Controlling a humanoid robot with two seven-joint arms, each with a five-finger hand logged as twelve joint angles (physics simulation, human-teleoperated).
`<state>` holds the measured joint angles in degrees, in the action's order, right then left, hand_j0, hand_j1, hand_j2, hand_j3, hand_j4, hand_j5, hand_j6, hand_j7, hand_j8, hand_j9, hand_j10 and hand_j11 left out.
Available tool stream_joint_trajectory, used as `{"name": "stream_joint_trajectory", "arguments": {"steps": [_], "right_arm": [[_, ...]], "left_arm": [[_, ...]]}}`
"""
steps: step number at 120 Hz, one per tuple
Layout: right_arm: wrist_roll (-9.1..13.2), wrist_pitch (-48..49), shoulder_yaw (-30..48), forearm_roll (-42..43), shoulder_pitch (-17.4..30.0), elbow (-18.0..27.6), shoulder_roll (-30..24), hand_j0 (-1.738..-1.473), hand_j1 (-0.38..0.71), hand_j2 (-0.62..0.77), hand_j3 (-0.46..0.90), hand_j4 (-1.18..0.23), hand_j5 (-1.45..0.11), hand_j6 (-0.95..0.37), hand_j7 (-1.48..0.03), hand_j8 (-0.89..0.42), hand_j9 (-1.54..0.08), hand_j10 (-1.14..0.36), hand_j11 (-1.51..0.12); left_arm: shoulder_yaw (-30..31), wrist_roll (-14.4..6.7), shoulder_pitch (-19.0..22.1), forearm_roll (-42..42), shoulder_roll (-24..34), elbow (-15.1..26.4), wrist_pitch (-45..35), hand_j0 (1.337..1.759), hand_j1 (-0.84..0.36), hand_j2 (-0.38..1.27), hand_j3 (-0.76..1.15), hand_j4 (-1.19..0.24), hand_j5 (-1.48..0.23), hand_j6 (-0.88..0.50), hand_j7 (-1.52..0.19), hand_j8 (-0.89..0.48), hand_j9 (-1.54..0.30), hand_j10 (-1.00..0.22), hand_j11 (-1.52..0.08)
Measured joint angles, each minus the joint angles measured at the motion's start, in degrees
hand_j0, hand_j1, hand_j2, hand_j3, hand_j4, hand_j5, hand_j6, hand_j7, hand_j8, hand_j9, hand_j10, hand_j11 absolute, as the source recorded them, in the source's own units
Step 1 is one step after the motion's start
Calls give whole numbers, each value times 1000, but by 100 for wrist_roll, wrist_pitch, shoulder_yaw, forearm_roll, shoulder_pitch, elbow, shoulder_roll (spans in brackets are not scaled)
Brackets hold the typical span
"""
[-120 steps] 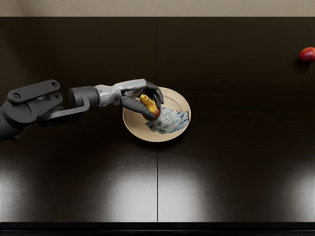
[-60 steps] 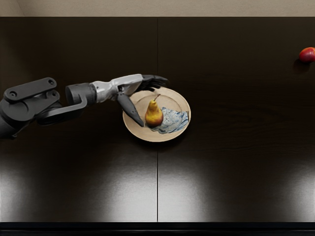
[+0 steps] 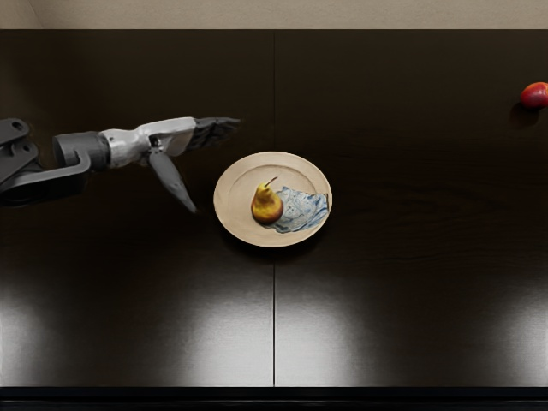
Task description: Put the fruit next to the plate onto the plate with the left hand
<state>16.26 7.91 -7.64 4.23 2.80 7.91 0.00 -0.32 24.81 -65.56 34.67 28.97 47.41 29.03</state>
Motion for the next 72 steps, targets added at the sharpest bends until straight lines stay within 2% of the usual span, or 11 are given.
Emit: {"name": "stream_joint_trajectory", "arguments": {"steps": [15, 40, 72], "right_arm": [[0, 0, 2, -1, -5, 0, 0, -1658, -349, 0, 0, 0, 0, 0, 0, 0, 0, 0, 0], [0, 0, 7, -1, -8, 0, 0, -1658, -349, 0, 0, 0, 0, 0, 0, 0, 0, 0, 0], [0, 0, 9, -1, -16, 0, 0, -1658, -349, 0, 0, 0, 0, 0, 0, 0, 0, 0, 0]], "left_arm": [[-1, -1, 12, -111, 391, 3, 416, 1658, 320, 8, 0, -28, -34, -29, -34, -27, -34, -26, -34], [12, -7, 61, -257, 959, 5, 571, 1658, 324, 7, 0, -25, -29, -25, -29, -24, -29, -23, -29], [43, -11, 71, -300, 1120, -30, 593, 1658, 326, 7, 0, -23, -28, -24, -27, -23, -27, -23, -27]]}}
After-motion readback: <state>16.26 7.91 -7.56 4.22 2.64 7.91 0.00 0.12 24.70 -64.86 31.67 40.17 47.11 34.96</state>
